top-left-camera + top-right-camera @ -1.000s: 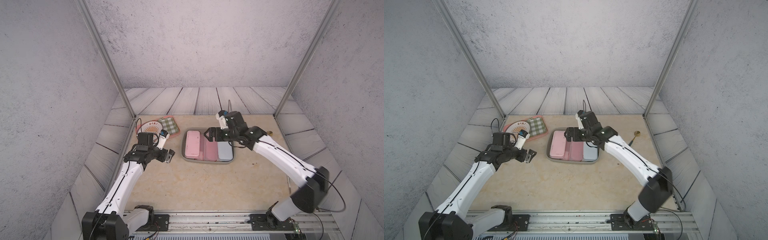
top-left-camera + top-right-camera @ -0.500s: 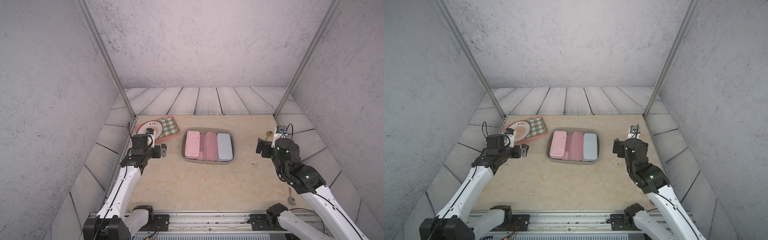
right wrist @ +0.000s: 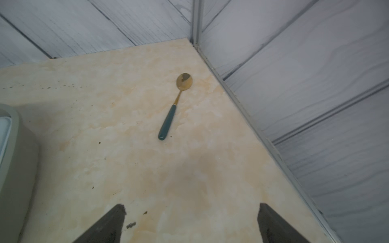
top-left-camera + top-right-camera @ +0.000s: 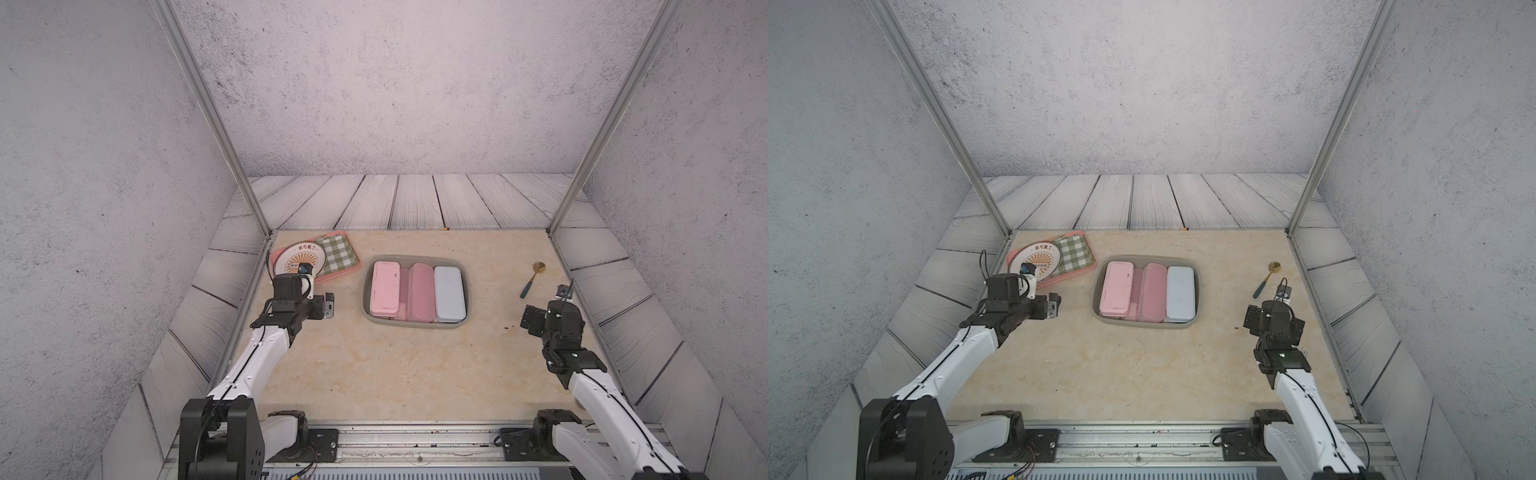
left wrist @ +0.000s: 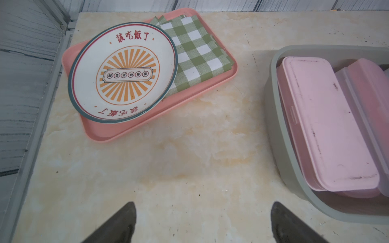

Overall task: Put the pencil case into the storage box
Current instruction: Reset both arms

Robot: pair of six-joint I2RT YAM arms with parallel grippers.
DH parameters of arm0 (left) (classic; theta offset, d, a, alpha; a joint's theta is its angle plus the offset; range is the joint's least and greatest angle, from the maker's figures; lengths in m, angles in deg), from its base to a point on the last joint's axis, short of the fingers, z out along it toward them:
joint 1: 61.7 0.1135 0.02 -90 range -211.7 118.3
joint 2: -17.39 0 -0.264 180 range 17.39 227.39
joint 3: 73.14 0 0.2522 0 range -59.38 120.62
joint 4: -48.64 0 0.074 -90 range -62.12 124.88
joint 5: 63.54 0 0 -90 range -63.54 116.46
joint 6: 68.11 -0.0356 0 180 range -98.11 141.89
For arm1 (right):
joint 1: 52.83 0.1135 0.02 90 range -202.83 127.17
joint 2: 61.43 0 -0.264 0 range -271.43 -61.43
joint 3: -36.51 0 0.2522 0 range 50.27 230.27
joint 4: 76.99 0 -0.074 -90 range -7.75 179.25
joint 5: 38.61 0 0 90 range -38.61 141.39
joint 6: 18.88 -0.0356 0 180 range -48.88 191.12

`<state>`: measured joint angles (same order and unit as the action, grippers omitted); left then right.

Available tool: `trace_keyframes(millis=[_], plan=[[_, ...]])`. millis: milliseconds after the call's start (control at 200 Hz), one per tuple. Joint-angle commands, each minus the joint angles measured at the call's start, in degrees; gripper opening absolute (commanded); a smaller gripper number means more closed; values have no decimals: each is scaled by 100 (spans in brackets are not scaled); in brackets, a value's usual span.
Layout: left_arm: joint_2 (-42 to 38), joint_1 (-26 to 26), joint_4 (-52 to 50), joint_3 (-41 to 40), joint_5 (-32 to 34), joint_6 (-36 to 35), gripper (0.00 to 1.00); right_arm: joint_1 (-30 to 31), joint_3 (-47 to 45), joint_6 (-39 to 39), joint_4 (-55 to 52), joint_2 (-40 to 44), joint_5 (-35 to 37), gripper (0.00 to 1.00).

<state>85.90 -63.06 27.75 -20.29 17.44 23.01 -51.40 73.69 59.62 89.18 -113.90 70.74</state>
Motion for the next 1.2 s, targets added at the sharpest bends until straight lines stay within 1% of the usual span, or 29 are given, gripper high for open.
trace_keyframes(millis=[0,85,150,235,310,445,555,605,661,881,976,1091,1196], plan=[[51,54,1225,-277,70,139,100,-13,-136,379,2272,-876,-351,99],[265,49,1420,-211,128,128,100,-16,-112,612,2990,-1695,-417,99],[434,63,1596,-196,370,151,100,-18,-92,640,3473,-2149,-570,99],[599,81,1971,-289,536,102,100,-13,-11,620,3895,-2550,-762,99],[684,80,2218,-387,473,81,100,-7,170,711,3808,-2837,-964,99],[814,75,2788,-672,433,83,100,-3,-22,806,4528,-3320,-1130,99],[909,75,3202,-850,578,-1,100,-4,-67,905,4727,-3435,-1284,99],[927,75,3299,-880,656,-50,100,-1,37,831,4520,-3430,-1147,99],[940,75,3409,-920,736,-82,100,-7,220,663,4202,-3483,-813,99],[1096,76,4237,-1207,891,-155,100,3,232,679,4182,-3479,-819,99],[1270,75,4683,-1348,886,-198,100,1,228,679,4183,-3477,-819,99],[1385,79,5158,-1575,722,-278,100,-2,233,683,4186,-3488,-819,99],[1477,75,5876,-1938,575,-355,100,2,232,678,4182,-3489,-819,99]])
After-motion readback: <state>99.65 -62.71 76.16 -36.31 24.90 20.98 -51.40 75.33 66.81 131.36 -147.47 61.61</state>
